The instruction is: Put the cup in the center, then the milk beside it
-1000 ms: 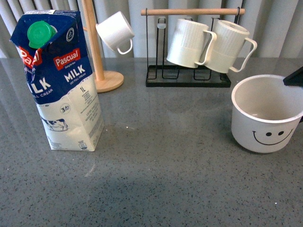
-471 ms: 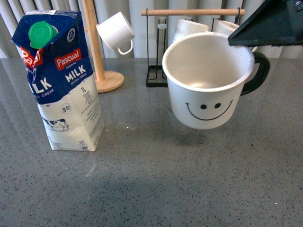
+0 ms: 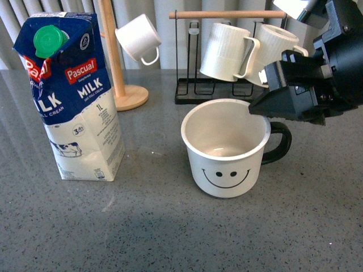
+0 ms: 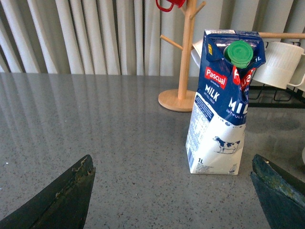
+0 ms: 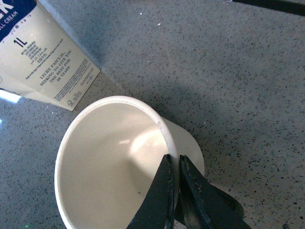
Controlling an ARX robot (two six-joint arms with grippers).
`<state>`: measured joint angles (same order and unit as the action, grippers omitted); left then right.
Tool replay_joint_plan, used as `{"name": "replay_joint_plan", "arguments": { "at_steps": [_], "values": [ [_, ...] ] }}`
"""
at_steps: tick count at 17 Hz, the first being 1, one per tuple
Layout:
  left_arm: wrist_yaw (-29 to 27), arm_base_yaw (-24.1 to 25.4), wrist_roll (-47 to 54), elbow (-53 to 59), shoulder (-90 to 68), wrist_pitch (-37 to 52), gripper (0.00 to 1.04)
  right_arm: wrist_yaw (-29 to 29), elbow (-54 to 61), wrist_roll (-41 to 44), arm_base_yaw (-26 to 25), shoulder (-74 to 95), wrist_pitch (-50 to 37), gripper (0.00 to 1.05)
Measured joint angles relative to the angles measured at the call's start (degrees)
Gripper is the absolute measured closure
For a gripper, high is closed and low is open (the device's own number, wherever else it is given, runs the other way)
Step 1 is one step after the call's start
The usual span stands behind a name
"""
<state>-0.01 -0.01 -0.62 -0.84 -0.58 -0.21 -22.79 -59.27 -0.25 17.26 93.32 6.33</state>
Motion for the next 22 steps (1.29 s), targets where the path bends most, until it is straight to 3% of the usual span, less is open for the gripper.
{"name": "replay_joint_plan", "arguments": {
  "at_steps": [12,20,21,22],
  "values": [
    [0.0,0.0,0.0,0.0,0.0,0.0,0.07,2.82,-3.78,4.59,0.46,5.01,0.42,1.01],
    [0.0,0.0,0.02,0.0,0.0,0.0,0.07,2.38,-3.72,3.19,0.59,-0.42,-3.04,0.13],
    [0.0,0.0,0.0,0.0,0.0,0.0,0.07,4.17,-2.27,1.03,0.31,-3.78,-7.34,0.04],
    [0.0,0.0,0.02,0.0,0.0,0.0,0.07,8.07,0.55,-0.98,0.28,-8.04,-11.8,0.07]
  ]
}}
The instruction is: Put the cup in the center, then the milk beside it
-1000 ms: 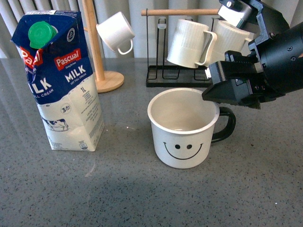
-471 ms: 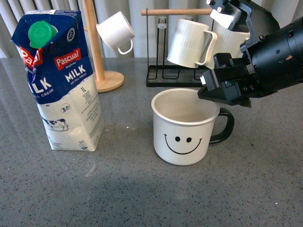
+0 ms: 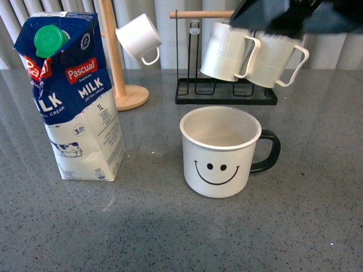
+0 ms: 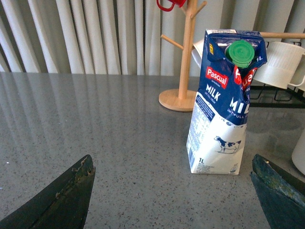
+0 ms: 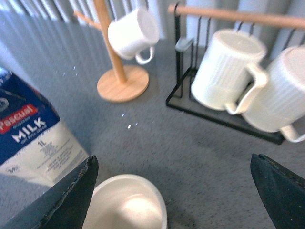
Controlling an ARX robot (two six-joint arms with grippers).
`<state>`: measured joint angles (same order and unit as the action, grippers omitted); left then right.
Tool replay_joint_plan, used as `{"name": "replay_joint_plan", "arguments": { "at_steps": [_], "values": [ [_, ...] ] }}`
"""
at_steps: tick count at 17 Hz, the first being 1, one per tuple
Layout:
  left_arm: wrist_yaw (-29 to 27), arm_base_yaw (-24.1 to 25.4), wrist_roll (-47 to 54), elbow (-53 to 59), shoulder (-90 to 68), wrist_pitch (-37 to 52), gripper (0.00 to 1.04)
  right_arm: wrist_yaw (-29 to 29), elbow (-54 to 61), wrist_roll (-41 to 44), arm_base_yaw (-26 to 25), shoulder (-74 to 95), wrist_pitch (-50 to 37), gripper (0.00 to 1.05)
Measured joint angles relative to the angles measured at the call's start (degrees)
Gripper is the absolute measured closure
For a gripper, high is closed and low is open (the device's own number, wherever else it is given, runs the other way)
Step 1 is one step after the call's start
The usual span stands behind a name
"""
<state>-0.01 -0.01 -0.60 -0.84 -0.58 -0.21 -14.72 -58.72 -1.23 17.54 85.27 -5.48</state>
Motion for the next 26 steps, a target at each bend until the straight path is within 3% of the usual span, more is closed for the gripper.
{"name": "replay_joint_plan", "arguments": {
  "at_steps": [4,7,8,10,11,14,15,23,26],
  "values": [
    [0.0,0.0,-0.02,0.0,0.0,0.0,0.07,12.92,20.5,-4.7,-0.37,-24.7,-12.72,0.07],
    [0.0,0.0,-0.02,0.0,0.0,0.0,0.07,25.77,35.47,-6.25,-2.51,-42.29,-13.77,0.1],
    [0.0,0.0,0.0,0.0,0.0,0.0,0.07,26.01,40.02,-3.98,-5.27,-47.28,-12.74,0.21],
    [0.0,0.0,0.0,0.0,0.0,0.0,0.07,16.79,50.05,-0.55,-15.91,-59.43,-10.16,0.47],
    [0.0,0.0,-0.02,0.0,0.0,0.0,0.07,16.06,51.8,-0.17,-18.05,-62.01,-9.92,0.58],
    [-0.02,0.0,-0.02,0.0,0.0,0.0,0.07,14.71,53.59,0.5,-17.55,-65.92,-9.03,0.96],
    [0.0,0.0,0.0,0.0,0.0,0.0,0.07,14.71,54.25,0.81,-17.55,-66.75,-8.26,1.03],
    [0.0,0.0,-0.02,0.0,0.0,0.0,0.07,14.71,58.01,0.87,-17.55,-74.95,-4.79,1.03],
    [0.02,0.0,-0.02,0.0,0.0,0.0,0.07,14.6,57.96,0.85,-17.55,-81.02,4.35,1.03]
  ]
}}
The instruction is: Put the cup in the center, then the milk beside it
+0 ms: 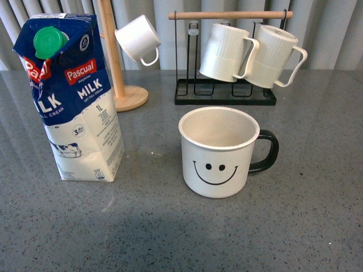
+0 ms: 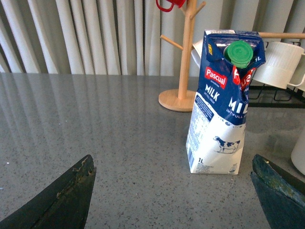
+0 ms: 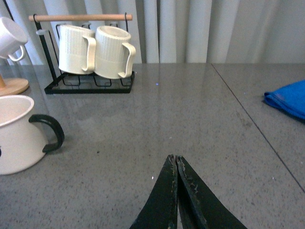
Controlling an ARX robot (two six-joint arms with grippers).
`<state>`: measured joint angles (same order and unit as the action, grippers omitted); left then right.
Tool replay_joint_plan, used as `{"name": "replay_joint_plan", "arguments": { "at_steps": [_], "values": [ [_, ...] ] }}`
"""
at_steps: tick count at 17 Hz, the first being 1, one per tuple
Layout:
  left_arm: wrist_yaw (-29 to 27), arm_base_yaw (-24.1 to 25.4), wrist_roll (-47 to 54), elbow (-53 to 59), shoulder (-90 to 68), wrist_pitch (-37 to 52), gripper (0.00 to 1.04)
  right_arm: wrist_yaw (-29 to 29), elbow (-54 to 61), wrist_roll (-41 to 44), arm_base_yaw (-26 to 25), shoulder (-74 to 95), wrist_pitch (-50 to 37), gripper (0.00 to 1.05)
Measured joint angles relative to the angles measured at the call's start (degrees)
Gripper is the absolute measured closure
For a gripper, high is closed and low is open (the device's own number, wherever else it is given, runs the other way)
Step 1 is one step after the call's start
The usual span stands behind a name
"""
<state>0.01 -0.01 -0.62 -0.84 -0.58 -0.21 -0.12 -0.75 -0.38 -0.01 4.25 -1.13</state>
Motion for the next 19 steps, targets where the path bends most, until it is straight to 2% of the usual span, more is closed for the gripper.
{"name": "replay_joint_plan", "arguments": {
  "at_steps": [13,19],
  "values": [
    [-0.02,0.0,0.0,0.0,0.0,0.0,0.07,0.11,0.02,0.04,0.0,-4.02,1.4,1.02],
    [-0.02,0.0,0.02,0.0,0.0,0.02,0.07,0.11,0.02,0.04,0.0,-4.02,1.38,0.27]
  ]
}}
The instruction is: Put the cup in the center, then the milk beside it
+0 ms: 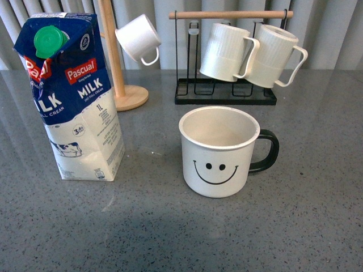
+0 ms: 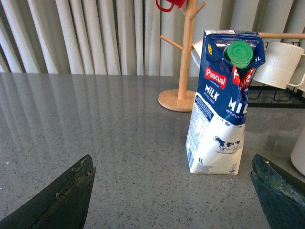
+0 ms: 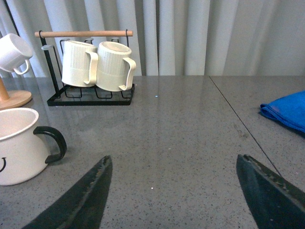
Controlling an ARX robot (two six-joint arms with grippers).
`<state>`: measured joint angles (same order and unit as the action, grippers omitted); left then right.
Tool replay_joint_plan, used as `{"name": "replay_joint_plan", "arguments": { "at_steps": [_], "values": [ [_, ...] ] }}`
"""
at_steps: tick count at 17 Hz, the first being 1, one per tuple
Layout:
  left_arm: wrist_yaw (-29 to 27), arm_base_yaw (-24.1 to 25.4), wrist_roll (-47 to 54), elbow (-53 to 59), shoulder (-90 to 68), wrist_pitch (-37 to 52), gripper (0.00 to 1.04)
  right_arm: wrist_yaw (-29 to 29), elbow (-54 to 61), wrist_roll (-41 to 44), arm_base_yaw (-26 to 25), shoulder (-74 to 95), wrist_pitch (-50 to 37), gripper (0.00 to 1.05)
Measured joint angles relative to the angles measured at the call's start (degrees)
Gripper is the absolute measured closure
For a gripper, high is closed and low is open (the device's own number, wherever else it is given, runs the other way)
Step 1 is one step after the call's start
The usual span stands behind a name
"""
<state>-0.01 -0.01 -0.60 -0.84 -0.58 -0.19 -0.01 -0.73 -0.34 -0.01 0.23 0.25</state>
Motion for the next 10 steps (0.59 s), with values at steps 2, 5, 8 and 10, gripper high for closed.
{"name": "replay_joint_plan", "arguments": {
  "at_steps": [2,5,8,10],
  "values": [
    [0.0,0.0,0.0,0.0,0.0,-0.02,0.07,-0.02,0.0,-0.02,0.0,0.0,0.0,0.05],
    [0.0,0.0,0.0,0.0,0.0,0.0,0.07,0.0,0.0,-0.02,0.0,0.0,0.0,0.07],
    [0.0,0.0,0.0,0.0,0.0,-0.02,0.07,0.0,0.0,-0.02,0.0,0.02,0.0,0.07],
    [0.0,0.0,0.0,0.0,0.0,0.0,0.07,-0.02,0.0,-0.02,0.0,0.0,0.0,0.07]
  ]
}}
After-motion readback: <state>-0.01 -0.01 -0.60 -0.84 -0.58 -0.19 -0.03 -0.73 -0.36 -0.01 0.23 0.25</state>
